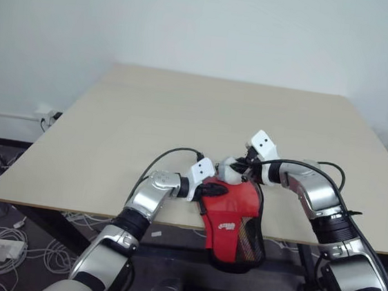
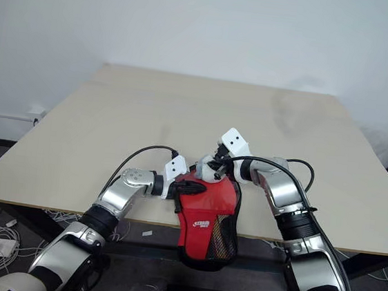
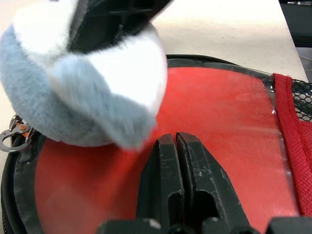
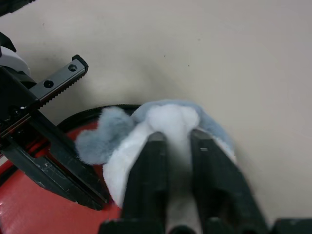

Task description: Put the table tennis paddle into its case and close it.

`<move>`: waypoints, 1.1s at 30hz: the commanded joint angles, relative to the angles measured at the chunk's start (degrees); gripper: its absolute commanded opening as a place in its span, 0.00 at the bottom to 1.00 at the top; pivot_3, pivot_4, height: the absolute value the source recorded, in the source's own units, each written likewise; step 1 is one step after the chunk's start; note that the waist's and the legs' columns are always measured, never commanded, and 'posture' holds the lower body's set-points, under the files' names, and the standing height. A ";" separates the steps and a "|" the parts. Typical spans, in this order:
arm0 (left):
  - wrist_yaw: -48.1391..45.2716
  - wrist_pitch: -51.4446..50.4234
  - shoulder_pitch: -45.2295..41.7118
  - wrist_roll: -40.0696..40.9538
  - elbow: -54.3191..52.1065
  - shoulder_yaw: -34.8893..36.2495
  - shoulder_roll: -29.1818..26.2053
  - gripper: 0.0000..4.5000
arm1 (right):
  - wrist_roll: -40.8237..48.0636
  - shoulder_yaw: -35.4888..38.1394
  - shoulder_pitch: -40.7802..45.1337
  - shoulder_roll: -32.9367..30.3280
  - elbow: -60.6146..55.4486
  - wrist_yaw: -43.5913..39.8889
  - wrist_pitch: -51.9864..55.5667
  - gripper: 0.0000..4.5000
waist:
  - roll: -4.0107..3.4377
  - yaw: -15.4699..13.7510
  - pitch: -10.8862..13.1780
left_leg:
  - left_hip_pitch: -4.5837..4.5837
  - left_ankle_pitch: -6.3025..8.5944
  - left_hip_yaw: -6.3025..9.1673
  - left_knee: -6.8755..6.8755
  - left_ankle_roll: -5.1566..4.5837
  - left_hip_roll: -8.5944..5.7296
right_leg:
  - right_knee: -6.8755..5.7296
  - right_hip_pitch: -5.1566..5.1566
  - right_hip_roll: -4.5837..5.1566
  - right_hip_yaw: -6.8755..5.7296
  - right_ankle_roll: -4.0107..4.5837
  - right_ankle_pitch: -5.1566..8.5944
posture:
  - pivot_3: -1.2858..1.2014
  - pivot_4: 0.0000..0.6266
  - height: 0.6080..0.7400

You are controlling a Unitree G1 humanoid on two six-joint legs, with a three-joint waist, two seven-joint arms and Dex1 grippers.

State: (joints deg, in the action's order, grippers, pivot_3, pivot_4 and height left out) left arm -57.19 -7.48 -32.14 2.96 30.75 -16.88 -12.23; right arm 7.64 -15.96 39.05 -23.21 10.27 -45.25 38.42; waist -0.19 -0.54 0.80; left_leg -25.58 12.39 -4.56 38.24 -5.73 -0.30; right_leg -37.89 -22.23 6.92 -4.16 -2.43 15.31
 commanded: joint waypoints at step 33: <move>-1.39 2.06 4.22 -2.67 8.76 -1.54 -2.60 0.00 | -13.50 1.15 15.49 -0.66 29.95 9.83 -16.89 0.02 | -0.55 0.54 -0.40 | 0.43 -0.01 -0.38 -0.27 0.01 0.06 | 0.00 0.17 -0.17 0.21 -0.02 0.01 | 0.52 0.00 0.75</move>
State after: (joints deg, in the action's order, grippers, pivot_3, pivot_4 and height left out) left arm -58.38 -2.93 -31.10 3.19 33.40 -16.54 -13.15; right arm -4.61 -16.52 52.24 -21.91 41.05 -35.65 22.84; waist -0.74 0.00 0.40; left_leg -25.10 12.38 -4.94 37.96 -5.72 -0.23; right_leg -37.88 -22.02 6.75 -3.95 -2.45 15.33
